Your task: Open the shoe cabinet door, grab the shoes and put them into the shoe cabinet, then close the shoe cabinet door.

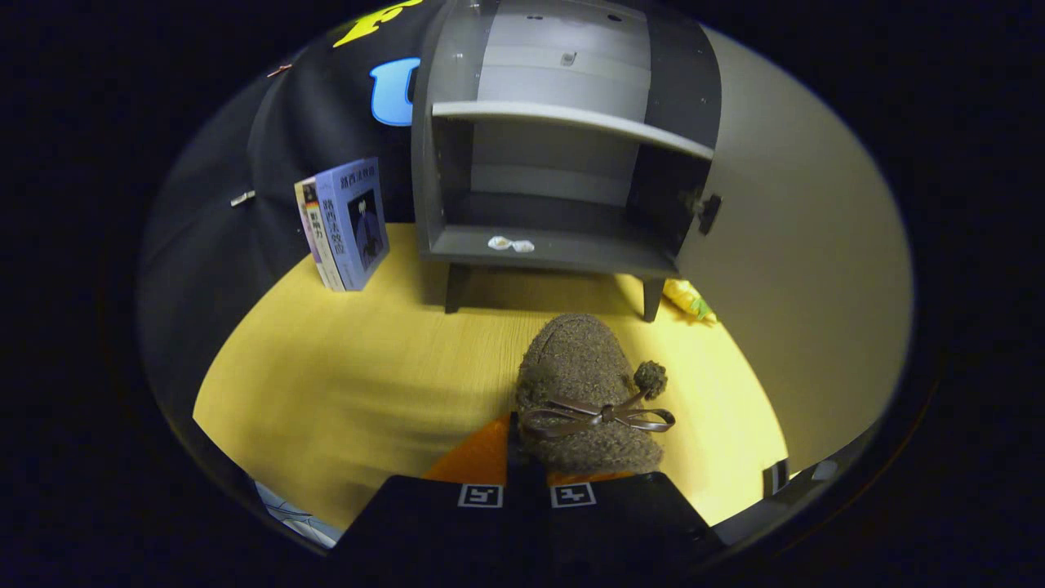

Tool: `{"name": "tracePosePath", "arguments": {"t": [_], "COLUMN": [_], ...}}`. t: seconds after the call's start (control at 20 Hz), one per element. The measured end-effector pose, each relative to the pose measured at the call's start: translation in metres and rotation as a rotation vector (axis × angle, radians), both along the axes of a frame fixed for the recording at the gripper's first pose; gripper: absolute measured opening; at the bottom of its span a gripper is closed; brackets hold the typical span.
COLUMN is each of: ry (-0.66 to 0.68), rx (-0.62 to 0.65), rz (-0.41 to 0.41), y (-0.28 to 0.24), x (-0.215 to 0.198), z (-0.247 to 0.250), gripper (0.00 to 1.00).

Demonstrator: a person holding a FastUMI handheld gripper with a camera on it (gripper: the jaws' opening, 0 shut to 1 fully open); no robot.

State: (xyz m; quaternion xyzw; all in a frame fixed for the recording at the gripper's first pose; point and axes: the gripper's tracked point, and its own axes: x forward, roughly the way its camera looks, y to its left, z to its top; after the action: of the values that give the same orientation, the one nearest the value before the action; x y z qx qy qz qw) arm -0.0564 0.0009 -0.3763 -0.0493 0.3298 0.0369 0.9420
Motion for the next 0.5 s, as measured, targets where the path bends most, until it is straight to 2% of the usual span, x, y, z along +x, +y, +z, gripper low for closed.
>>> {"name": "tracePosePath", "arguments": {"t": [0.25,0.5], "ry": [-0.09,-0.153], "rx": [0.015,0.03], "rz": [-0.014,-0.036], "y": [0.007,0.011], "x": [0.011,0.035], "z": [0.085,0.146], "gripper": [0.06,0.06]}}
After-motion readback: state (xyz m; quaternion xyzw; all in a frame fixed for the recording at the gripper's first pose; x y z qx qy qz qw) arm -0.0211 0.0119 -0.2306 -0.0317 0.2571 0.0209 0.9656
